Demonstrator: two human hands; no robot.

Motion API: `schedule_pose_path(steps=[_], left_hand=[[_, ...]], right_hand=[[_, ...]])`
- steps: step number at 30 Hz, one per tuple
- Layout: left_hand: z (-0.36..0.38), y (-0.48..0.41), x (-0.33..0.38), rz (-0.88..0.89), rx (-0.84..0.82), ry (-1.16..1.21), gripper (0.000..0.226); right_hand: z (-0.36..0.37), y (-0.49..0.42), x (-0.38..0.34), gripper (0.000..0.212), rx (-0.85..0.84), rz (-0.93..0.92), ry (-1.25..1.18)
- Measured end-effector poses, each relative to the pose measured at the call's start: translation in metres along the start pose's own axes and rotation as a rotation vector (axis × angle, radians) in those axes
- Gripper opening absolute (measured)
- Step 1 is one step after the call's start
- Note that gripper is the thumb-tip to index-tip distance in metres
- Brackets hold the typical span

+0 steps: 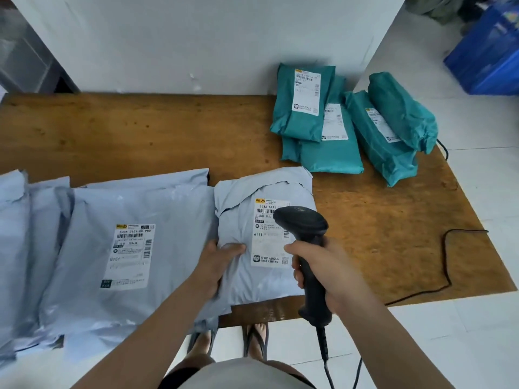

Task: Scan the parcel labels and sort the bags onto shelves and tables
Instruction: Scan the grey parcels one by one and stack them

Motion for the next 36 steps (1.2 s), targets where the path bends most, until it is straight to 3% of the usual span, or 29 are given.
schedule_pose_path(steps=[3,12,23,29,36], left_hand=[[0.0,-0.001,-0.006,0.003,0.03,-0.025,0.078],[0.0,-0.002,-0.005,-0.025,0.0,-0.01,0.059],[-0.001,-0.004,-0.007,-0.017,-0.023,0.026,0.055],[0.007,0.007,0.002,-0.069,-0.16,0.034,0.054],[-0.004,0.041,0.048,0.182,-0.149,-0.006,0.028]], right_hand=[[0.003,0.001,0.003,0.011,0.01,0.011,0.029],[0.008,0.009,0.002,0.008,0.0,0.029,0.011],[0.015,0.015,0.001,0.012,0.007,0.027,-0.013],[0.015,0.019,-0.002,0.011,0.022,0.013,-0.037],[0.001,0.03,-0.03,0.006,0.008,-0.093,-0.066]])
Point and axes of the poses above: each hand's wrist, its own y-axis away from the middle knuckle, its own z-axis out of the palm, x = y × z, the point moved 3 cm from there along -y, towards the middle knuckle, and after that the axes turned 3 degrees about z, right-handed, at the moved point
